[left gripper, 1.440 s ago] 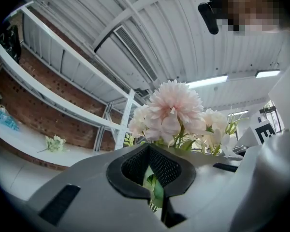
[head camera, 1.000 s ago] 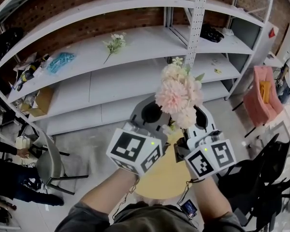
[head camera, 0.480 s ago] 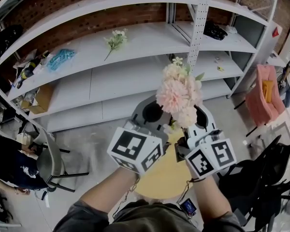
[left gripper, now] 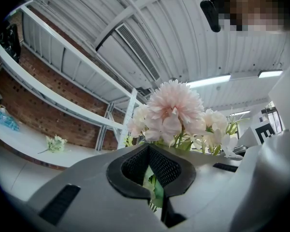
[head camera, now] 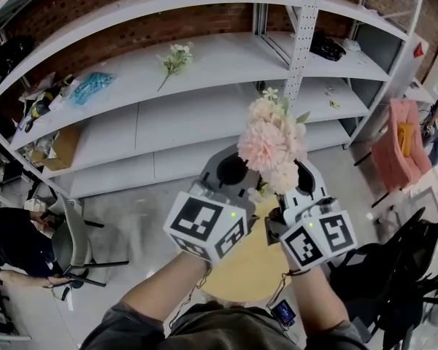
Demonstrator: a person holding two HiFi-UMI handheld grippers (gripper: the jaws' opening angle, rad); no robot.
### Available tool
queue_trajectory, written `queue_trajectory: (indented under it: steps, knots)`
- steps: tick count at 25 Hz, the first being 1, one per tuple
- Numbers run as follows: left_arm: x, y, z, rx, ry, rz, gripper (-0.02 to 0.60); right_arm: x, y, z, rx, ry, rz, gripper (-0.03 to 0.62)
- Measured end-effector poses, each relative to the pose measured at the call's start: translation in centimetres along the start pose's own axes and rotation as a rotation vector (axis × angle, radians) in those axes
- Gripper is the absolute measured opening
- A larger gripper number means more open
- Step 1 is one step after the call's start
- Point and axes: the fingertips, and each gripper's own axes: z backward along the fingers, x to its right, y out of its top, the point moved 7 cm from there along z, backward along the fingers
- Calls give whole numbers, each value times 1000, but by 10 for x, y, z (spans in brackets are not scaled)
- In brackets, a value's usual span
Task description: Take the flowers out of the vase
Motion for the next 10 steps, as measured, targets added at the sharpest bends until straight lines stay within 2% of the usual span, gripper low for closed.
queue_trajectory:
  steps: [10]
  knots:
    - [-8, -11, 0, -9, 11, 20, 9, 2, -12, -5, -19, 4, -8, 15]
